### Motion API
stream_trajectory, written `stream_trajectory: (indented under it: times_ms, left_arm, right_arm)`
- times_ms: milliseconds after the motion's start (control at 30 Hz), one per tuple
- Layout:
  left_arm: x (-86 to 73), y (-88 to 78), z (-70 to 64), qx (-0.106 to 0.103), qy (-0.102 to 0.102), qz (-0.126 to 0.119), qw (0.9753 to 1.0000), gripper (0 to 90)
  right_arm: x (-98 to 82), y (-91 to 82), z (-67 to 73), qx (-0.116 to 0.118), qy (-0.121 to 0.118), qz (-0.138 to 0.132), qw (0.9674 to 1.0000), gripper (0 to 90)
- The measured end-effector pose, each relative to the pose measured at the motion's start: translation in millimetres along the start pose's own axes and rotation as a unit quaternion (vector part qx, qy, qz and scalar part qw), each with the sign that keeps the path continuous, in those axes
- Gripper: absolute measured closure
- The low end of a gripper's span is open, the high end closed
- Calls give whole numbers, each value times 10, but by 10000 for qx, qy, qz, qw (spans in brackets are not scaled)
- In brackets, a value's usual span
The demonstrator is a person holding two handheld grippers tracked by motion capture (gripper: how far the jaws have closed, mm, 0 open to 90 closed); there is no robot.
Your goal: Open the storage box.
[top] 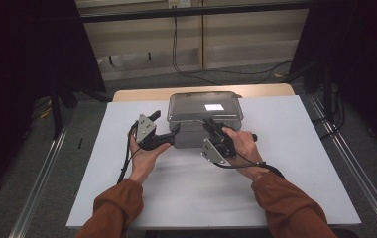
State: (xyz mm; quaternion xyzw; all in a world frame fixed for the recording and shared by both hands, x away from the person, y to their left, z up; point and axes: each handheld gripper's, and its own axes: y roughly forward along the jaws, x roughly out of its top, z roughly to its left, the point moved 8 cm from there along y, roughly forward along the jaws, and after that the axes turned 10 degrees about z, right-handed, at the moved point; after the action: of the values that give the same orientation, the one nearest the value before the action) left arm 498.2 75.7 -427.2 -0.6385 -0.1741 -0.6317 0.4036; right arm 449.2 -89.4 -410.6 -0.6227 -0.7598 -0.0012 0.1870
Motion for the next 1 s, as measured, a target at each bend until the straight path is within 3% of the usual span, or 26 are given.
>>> stream_trajectory:
  times_ms: [100, 267, 467, 500, 533, 567, 600, 633, 667, 700, 733, 833, 867, 967, 1000]
  left_arm:
    - [6, 4, -9, -22, -53, -40, 10000, 196]
    - [11, 2, -32, 18, 109, -42, 9999, 249]
    - [28, 9, -63, -61, 178, -111, 9998, 334]
    - [34, 9, -64, -59, 186, -131, 9997, 346]
    - [37, 6, -65, -84, 212, -131, 9997, 346]
    - [43, 4, -65, -78, 237, -141, 9996, 362]
    - [45, 3, -64, -72, 255, -140, 9996, 362]
    - [51, 4, -67, -73, 266, -146, 9995, 380]
    - [56, 5, -65, -80, 291, -130, 9995, 380]
    - [68, 11, -68, -86, 287, -143, 9994, 385]
    - [78, 12, -65, -60, 287, -163, 9994, 385]
    - [102, 15, -53, -53, 301, -165, 9994, 393]
    - [111, 16, -49, -38, 303, -191, 9993, 393]
    - [124, 16, -40, -39, 346, -187, 9992, 401]
    - [129, 18, -37, -34, 356, -191, 9992, 404]
  right_arm:
    - [3, 2, -6, 0, 48, -22, 10000, 781]
    - [-27, -2, -21, 86, 298, -47, 9995, 739]
    - [-141, 10, -56, 245, 743, 24, 9969, 634]
    - [-178, 6, -65, 279, 919, 23, 9954, 586]
    - [-178, 6, -65, 279, 919, 23, 9954, 586]
    - [-228, -1, -93, 274, 1176, 6, 9927, 558]
    - [-228, -1, -93, 274, 1176, 6, 9927, 558]
    - [-280, -4, -103, 353, 1390, 24, 9897, 529]
    - [-280, -4, -103, 353, 1390, 24, 9897, 529]
    - [-339, -3, -123, 381, 1557, 40, 9871, 514]
    - [-339, -3, -123, 381, 1557, 40, 9871, 514]
    - [-439, 0, -154, 439, 1842, 62, 9819, 480]
    - [-439, 0, -154, 439, 1842, 62, 9819, 480]
    - [-507, 11, -197, 503, 2083, 44, 9768, 470]
    - [-557, 22, -240, 499, 2272, 48, 9726, 472]
